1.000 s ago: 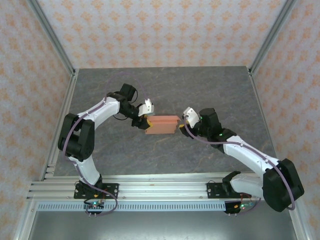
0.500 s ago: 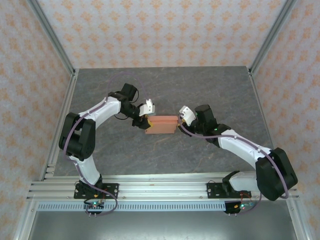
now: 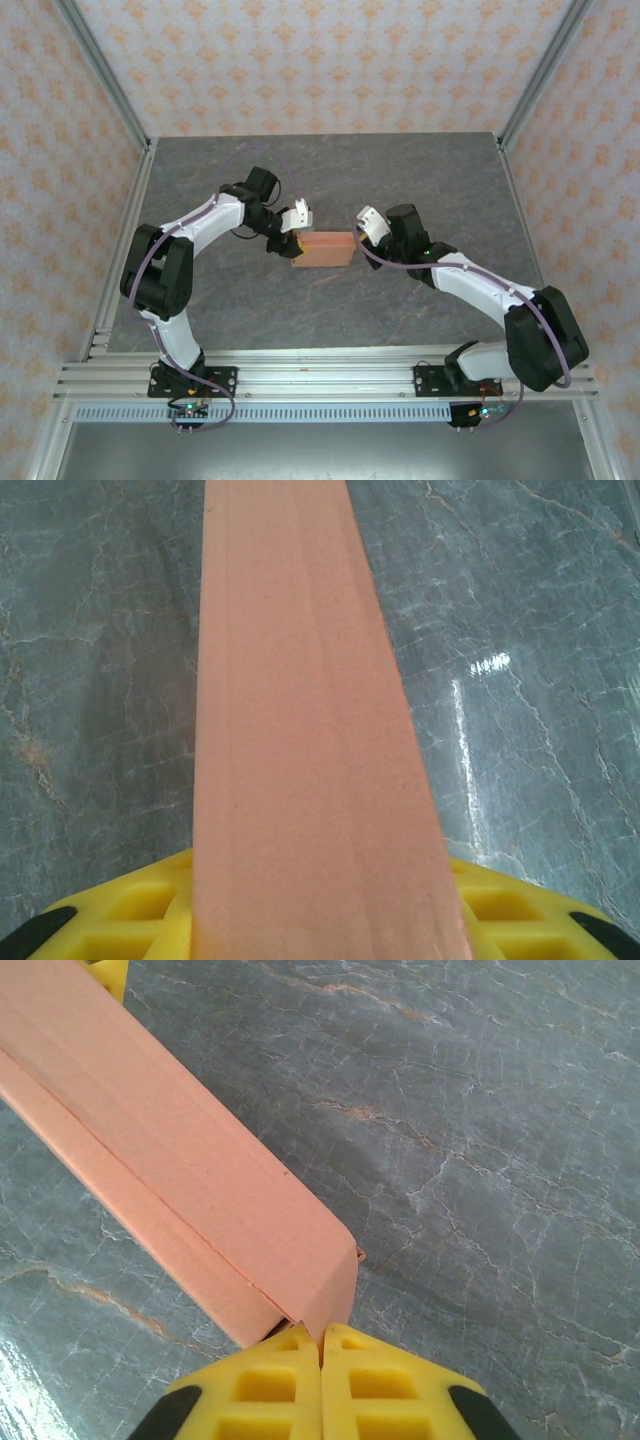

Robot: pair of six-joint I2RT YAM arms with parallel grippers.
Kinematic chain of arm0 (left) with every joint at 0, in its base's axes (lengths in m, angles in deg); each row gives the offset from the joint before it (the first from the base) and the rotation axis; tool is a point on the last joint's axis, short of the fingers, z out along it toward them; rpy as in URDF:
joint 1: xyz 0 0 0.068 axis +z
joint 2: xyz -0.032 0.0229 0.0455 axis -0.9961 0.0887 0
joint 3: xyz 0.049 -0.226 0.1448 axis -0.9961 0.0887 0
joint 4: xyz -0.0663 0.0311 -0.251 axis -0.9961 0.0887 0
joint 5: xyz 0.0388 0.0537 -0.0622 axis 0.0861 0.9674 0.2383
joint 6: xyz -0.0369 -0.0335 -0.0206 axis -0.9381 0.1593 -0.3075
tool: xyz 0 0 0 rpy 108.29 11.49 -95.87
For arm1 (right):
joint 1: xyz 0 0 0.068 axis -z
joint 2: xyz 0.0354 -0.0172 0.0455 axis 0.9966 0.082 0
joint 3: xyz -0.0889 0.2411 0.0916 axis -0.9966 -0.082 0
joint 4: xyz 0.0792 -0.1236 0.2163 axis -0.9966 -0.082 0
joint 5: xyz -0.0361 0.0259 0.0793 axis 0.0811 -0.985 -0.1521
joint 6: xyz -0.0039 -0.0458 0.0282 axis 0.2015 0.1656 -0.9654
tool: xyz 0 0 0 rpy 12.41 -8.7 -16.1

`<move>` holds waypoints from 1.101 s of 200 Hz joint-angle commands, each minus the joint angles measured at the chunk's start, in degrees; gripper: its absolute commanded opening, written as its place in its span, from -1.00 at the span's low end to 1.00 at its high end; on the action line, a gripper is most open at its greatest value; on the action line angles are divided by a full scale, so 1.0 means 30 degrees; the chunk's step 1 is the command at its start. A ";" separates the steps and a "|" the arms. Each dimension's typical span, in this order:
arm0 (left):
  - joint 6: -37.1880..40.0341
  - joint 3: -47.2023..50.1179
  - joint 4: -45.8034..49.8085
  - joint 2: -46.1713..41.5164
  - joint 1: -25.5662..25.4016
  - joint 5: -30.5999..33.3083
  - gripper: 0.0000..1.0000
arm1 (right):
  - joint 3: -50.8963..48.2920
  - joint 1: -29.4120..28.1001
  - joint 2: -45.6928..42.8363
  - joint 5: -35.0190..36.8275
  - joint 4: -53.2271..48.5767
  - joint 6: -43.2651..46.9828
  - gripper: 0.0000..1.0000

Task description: Fold the paper box

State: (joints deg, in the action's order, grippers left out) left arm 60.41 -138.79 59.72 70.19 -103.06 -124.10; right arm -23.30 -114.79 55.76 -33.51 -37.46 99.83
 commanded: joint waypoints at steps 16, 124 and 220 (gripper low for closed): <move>-0.1186 -0.0766 -0.0358 0.0506 -0.0416 0.1723 -0.21 | 0.1016 -0.0150 0.0050 0.0526 0.0004 -0.1580 -0.95; -0.2102 -0.1203 -0.0028 0.0911 -0.0797 0.3683 -0.05 | 0.2568 -0.0529 0.0595 0.1827 -0.2210 -0.2707 -0.97; -0.2566 -0.1088 -0.0266 0.0538 -0.0571 0.3148 0.18 | 0.2920 -0.0574 0.0933 0.2446 -0.3427 -0.2714 -0.96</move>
State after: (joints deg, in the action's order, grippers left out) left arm 53.09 -141.28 59.33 72.04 -105.16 -114.13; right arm -14.91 -116.14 58.78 -27.69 -46.31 91.24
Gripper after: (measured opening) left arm 0.581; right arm 0.038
